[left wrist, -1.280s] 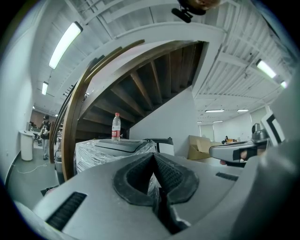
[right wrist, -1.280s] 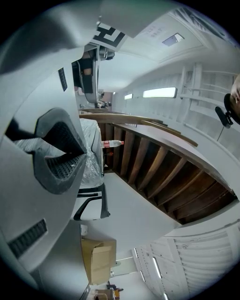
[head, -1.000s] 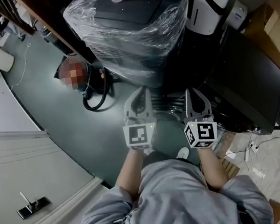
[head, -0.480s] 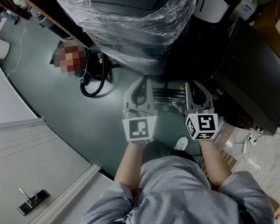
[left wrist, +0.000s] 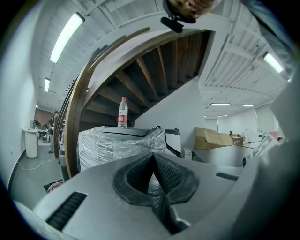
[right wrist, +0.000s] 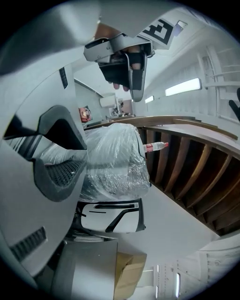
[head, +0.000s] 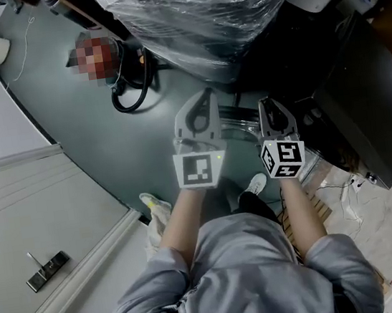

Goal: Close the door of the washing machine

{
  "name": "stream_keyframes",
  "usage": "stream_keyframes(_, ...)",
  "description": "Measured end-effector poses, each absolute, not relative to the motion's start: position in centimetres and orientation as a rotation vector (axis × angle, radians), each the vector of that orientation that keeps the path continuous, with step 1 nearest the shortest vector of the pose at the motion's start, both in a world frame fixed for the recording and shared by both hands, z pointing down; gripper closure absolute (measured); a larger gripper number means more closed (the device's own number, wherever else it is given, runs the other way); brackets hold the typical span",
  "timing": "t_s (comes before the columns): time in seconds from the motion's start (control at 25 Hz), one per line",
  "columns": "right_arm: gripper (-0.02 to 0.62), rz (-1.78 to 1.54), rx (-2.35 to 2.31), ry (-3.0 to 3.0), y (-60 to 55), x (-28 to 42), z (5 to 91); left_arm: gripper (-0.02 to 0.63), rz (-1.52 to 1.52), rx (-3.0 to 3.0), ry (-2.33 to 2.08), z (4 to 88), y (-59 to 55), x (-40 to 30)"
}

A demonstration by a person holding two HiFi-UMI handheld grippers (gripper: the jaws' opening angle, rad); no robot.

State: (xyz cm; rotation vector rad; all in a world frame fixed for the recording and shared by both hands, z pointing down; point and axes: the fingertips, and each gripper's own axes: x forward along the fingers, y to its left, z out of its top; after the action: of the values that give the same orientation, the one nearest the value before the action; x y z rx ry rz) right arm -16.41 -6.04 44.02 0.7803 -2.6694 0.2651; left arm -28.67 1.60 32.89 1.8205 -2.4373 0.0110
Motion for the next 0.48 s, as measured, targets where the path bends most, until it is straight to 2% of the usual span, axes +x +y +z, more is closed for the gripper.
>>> stream_keyframes(0.16, 0.514, 0.330, 0.762, -2.623, -5.9, -17.0, 47.2, 0.607, 0.025, 1.810, -2.428, 33.8, 1.8, -29.0)
stream_keyframes(0.48, 0.512, 0.331, 0.753, -2.496, -6.4, -17.6, 54.0, 0.607, 0.035, 1.812, -2.404, 35.3, 1.3, -28.8)
